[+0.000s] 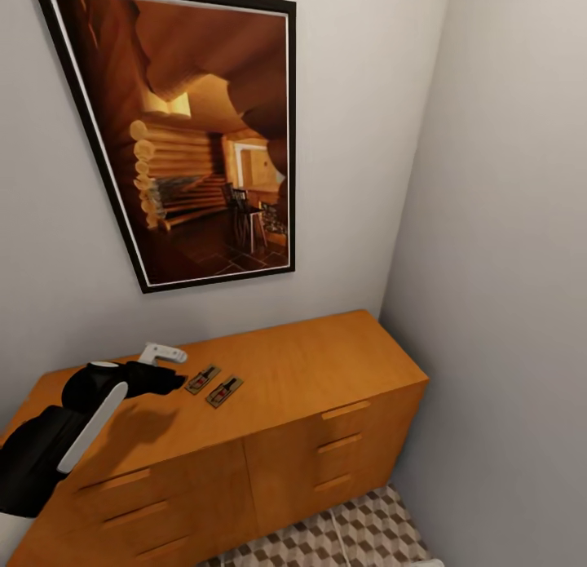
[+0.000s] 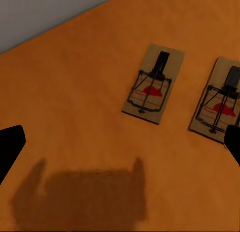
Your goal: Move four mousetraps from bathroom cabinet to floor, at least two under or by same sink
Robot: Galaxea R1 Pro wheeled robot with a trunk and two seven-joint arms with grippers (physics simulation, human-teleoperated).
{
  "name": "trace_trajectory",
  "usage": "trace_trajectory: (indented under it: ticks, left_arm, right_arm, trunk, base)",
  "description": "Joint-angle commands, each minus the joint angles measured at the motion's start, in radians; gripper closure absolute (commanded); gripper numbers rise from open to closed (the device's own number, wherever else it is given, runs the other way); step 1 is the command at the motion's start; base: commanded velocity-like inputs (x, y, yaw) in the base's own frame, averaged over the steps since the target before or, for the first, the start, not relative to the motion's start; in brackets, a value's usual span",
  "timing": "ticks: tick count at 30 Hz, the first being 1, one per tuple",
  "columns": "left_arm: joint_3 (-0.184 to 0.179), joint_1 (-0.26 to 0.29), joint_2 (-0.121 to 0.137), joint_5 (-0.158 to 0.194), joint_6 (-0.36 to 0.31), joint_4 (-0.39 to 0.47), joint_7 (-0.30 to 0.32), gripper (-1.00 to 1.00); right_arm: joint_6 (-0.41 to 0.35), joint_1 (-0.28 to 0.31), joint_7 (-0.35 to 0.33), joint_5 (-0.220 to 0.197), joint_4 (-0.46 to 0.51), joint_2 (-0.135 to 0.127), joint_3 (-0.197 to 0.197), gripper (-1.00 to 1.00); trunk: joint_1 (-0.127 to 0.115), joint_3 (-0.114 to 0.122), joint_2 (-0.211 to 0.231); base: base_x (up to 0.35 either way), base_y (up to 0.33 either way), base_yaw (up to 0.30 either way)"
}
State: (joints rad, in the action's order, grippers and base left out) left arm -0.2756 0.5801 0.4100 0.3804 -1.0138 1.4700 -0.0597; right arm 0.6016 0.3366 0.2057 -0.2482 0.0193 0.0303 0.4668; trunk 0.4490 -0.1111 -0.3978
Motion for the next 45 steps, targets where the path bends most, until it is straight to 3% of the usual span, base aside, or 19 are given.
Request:
trace_trajectory:
  ticks: [1, 5, 16, 31, 36, 45]
  left_arm:
    - [-0.012, 0.001, 0.001, 0.006, -0.003, 0.000, -0.006, -1.00]
    - [-0.032, 0.001, 0.001, 0.006, -0.002, -0.006, -0.006, -1.00]
    - [-0.043, 0.001, 0.001, 0.006, 0.000, -0.043, 0.001, -1.00]
    - [-0.045, 0.001, 0.003, 0.006, 0.003, -0.079, 0.058, -1.00]
    - [-0.083, 0.001, 0.003, 0.005, 0.003, -0.083, 0.059, -1.00]
    - [-0.095, 0.001, 0.006, 0.005, 0.004, -0.093, 0.060, -1.00]
  right_arm:
    - [0.002, 0.001, 0.004, -0.006, -0.001, 0.000, 0.009, -1.00]
    - [0.003, 0.001, 0.004, -0.006, -0.001, 0.000, 0.009, -1.00]
    - [0.002, 0.001, 0.005, -0.006, -0.001, 0.000, 0.009, -1.00]
    - [0.001, 0.001, 0.006, -0.006, -0.001, 0.000, 0.009, -1.00]
    - [0.001, 0.001, 0.006, -0.006, -0.001, 0.000, 0.009, -1.00]
    - [0.001, 0.001, 0.005, -0.006, -0.001, 0.000, 0.009, -1.00]
  trunk:
    - [0.001, -0.002, -0.002]
    - [0.001, -0.002, -0.002]
    - [0.001, -0.002, -0.002]
    - [0.001, -0.002, -0.002]
    - [0.001, -0.002, -0.002]
    - [0.001, -0.002, -0.002]
  base:
    - [0.220, 0.000, 0.000]
    - [0.267, 0.000, 0.000]
    - [0.286, 0.000, 0.000]
    - [0.020, 0.000, 0.000]
    - [0.000, 0.000, 0.000]
    - [0.000, 0.000, 0.000]
